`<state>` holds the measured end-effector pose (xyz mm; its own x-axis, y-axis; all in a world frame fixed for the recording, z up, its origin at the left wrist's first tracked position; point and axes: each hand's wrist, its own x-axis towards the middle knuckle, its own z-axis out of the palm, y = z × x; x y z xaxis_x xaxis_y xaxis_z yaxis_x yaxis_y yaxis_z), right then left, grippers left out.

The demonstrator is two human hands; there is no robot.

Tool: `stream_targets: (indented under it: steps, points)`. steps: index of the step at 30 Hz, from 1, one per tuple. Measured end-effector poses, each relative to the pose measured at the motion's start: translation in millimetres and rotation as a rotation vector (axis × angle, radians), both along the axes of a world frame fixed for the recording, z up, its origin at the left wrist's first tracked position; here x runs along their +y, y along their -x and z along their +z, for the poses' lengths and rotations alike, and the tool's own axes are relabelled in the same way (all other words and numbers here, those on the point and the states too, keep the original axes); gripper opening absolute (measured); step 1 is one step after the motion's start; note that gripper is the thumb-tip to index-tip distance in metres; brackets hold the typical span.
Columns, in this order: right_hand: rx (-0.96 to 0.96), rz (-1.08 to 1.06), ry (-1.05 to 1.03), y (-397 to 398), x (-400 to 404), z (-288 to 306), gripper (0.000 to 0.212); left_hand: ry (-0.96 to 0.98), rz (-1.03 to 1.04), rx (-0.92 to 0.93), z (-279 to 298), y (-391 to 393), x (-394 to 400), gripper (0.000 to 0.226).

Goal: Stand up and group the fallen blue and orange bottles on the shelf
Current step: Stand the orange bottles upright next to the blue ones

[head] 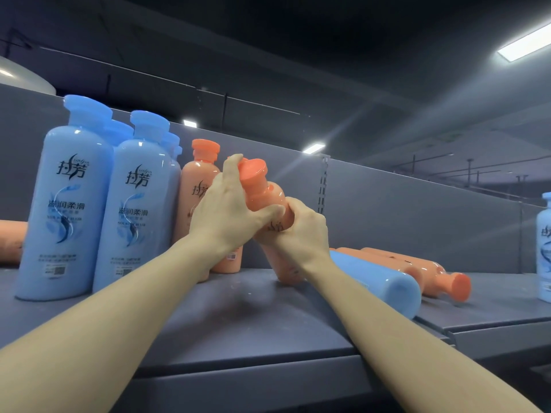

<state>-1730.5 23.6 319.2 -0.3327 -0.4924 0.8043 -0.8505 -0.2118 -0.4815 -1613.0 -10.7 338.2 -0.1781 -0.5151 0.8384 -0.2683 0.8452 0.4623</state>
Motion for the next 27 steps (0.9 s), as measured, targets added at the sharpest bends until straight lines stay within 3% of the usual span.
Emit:
stream_targets:
  steps: [18,23,27]
  points:
    - [-0.181,0.061,0.15,0.9,4.5,7.0,0.016,-0.016,-0.038,-0.16,-3.5,4.6,-3.9,0.069]
    - [-0.239,0.083,0.18,2.0,3.0,9.9,0.027,0.0,-0.076,-0.184,-4.8,5.6,-3.0,0.048]
    - [-0.323,0.11,0.189,3.8,3.1,11.1,0.029,-0.01,-0.129,-0.202,-4.8,4.2,-0.5,0.055]
